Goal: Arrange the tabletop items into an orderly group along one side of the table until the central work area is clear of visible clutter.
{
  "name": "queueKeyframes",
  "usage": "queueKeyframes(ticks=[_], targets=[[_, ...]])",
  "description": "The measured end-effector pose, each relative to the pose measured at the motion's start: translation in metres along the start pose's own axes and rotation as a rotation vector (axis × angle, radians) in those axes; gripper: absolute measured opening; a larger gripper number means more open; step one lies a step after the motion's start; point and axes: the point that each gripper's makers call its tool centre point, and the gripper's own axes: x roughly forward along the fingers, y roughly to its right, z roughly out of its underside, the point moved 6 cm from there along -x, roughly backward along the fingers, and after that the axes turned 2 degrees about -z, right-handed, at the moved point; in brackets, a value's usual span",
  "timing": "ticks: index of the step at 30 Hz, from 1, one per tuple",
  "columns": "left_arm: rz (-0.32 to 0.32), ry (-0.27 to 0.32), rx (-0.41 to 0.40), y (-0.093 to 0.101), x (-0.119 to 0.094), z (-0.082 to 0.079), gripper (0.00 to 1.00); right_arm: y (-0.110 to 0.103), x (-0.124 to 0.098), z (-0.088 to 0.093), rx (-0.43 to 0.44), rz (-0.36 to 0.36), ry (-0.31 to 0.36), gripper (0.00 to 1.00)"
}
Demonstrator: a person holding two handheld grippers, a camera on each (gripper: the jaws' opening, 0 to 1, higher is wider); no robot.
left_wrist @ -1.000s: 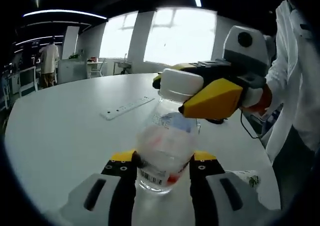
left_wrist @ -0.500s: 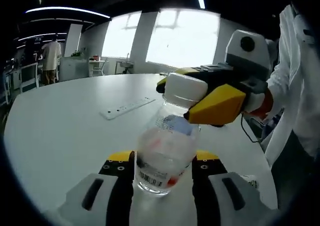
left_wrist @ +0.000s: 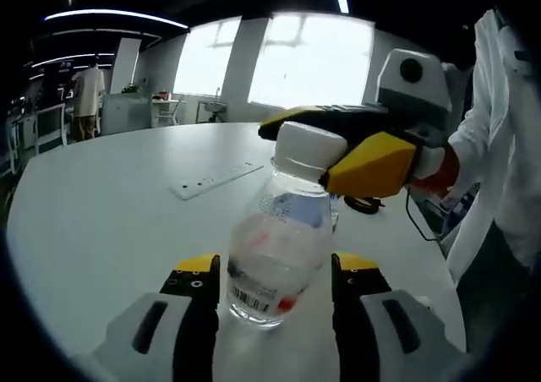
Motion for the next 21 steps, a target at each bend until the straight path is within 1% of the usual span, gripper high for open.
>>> queueKeyframes(ticks=[7, 18, 21], targets=[[-0.014, 0.000, -0.008, 0.003, -0.005, -0.003, 0.59, 0.005, -0.005, -0.002, 0.023, -0.003, 0.003, 0.45], [-0.041, 0.008, -0.010, 0.011, -0.020, -0.010, 0.64, 0.013, -0.019, -0.005, 0.063, -0.006, 0.011, 0.54], [-0.048, 0.014, -0.012, 0.014, -0.024, -0.011, 0.65, 0.014, -0.023, -0.006, 0.061, -0.010, 0.012, 0.57]])
